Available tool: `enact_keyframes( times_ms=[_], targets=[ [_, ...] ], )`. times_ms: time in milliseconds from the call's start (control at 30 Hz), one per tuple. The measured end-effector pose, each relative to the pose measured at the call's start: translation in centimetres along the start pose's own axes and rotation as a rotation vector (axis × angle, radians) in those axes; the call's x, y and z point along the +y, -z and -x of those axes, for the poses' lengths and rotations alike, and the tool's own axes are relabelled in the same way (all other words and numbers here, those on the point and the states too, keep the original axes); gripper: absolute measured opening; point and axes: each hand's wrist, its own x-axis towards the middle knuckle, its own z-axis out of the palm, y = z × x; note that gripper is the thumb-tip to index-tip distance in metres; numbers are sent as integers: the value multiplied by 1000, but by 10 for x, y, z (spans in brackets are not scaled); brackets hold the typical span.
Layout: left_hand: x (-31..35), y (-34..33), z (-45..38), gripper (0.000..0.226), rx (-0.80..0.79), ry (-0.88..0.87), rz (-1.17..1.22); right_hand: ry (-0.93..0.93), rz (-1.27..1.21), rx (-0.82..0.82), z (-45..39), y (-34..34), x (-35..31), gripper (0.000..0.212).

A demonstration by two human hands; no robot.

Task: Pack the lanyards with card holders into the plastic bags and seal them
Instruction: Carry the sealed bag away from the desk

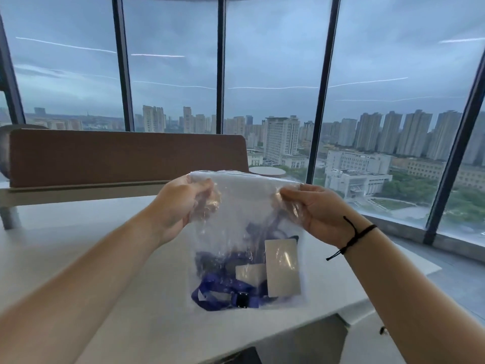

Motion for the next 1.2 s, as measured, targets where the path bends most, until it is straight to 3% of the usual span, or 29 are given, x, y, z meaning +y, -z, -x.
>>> enact_keyframes(
  times_ms=[300,467,700,967,1067,1200],
  targets=[
    [-10,-50,66,11,-72,26,-6,13,-23,14,99,27,3,15],
    [-8,-77,72,8,-157,-12,0,93,-38,150,127,52,-5,10],
    [-23,-129,62,9,-254,31,58,109,39,291,147,99,-12,21],
    [-47,-206,15,16,-289,91,101,142,10,387,139,179,-13,13],
    [-48,-244,-23,5,-298,-1,45,163,-17,437,120,219,-21,17],
    [-46,-303,-82,18,-336,-56,78,198,-71,489,92,276,-50,13]
  ],
)
